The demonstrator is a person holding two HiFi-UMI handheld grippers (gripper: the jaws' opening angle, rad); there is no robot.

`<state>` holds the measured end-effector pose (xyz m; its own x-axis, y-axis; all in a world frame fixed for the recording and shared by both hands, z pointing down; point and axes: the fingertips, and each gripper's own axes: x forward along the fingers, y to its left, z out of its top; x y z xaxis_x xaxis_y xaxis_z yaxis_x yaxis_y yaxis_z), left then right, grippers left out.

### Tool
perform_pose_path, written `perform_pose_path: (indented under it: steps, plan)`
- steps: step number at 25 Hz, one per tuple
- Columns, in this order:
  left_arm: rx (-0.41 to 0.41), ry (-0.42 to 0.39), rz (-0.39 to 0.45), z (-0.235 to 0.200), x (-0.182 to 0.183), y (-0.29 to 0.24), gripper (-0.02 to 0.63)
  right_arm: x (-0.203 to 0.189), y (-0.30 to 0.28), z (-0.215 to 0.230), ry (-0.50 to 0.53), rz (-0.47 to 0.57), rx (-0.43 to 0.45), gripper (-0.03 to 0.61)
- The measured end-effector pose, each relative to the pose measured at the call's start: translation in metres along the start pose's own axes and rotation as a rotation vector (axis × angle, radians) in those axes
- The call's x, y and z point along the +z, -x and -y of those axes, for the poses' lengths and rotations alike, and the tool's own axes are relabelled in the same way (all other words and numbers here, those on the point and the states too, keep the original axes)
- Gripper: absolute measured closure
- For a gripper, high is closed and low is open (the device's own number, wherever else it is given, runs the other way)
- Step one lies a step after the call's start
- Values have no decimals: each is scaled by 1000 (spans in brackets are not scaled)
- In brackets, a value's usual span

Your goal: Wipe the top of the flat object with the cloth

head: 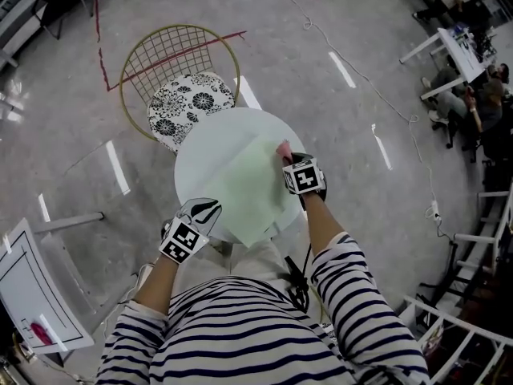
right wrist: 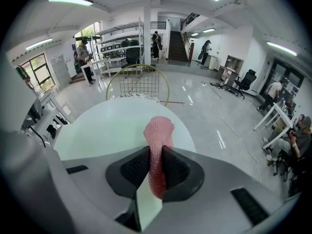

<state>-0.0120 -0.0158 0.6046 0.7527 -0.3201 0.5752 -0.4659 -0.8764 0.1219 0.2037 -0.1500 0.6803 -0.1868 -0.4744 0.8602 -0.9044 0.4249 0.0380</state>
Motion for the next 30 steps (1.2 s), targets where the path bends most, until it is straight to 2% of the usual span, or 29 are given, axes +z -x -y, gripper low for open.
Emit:
perform_pose_path:
  steps: [3,11,18,30]
  plan:
    - [5,2,-2,-2,-1,2,601,-4,-4,0,3,-16,-4,531]
    - [-12,67,15,-4,-1,7,603,-11,-8,-12,13,-27,14,531]
    - [-24,53,14,0,6,3,604,-13,-3,-28,23,-27,46,531]
    - [-22,35,47,0,7,20,606,-23,3,-90,31,-21,98,531]
